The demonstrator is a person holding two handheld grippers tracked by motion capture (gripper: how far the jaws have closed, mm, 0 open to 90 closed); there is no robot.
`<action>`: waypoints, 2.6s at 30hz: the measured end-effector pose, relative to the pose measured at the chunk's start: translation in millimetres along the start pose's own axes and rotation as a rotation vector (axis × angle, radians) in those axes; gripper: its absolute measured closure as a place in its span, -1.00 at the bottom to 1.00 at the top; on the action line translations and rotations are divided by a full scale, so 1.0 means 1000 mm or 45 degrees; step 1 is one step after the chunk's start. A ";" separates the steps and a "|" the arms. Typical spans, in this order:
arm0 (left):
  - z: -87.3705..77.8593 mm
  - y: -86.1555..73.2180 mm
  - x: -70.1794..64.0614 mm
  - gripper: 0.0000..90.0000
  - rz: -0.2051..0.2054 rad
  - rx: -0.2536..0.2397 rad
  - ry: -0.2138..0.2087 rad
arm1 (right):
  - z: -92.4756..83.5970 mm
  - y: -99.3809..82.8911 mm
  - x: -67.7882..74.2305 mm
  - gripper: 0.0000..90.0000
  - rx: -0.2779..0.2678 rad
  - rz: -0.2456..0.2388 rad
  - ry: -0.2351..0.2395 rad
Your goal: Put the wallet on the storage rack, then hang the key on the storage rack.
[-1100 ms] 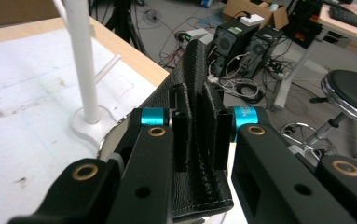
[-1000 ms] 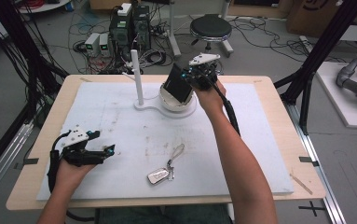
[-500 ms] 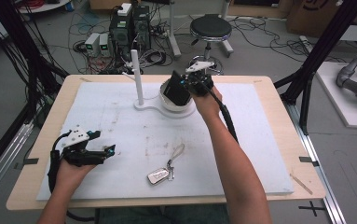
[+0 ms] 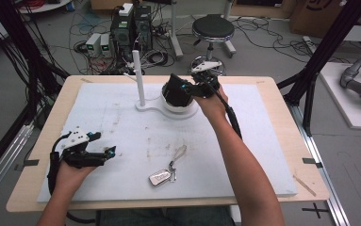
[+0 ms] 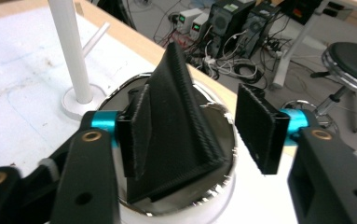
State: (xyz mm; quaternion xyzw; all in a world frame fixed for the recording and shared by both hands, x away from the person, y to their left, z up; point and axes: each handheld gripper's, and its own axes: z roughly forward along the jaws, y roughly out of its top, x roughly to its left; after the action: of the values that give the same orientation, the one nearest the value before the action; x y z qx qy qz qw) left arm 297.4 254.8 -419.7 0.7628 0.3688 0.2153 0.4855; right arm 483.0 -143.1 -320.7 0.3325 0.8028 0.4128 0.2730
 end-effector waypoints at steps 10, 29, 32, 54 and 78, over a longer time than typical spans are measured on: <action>0.008 0.003 -0.002 -0.63 0.008 0.008 -0.021 | -0.043 -0.016 -0.019 -0.09 -0.025 0.011 -0.007; 0.016 0.008 0.000 -0.63 0.008 0.002 -0.050 | -0.097 -0.073 -0.031 -0.31 -0.049 0.100 -0.020; 0.016 0.008 0.000 -0.63 0.013 0.004 -0.049 | -0.103 -0.085 -0.035 -0.34 -0.056 0.127 -0.021; 0.018 0.006 0.001 -0.63 0.016 -0.005 -0.061 | -0.112 -0.177 -0.028 -0.56 0.007 0.292 0.000; 0.026 0.013 -0.007 -0.63 0.031 -0.004 -0.098 | -0.118 -0.185 -0.033 -0.56 0.021 0.287 -0.048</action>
State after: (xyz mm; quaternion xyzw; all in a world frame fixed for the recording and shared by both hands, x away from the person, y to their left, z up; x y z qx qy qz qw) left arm 315.6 231.4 -419.6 0.7742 0.3401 0.1924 0.4979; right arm 363.0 -306.2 -411.8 0.4305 0.7585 0.4280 0.2371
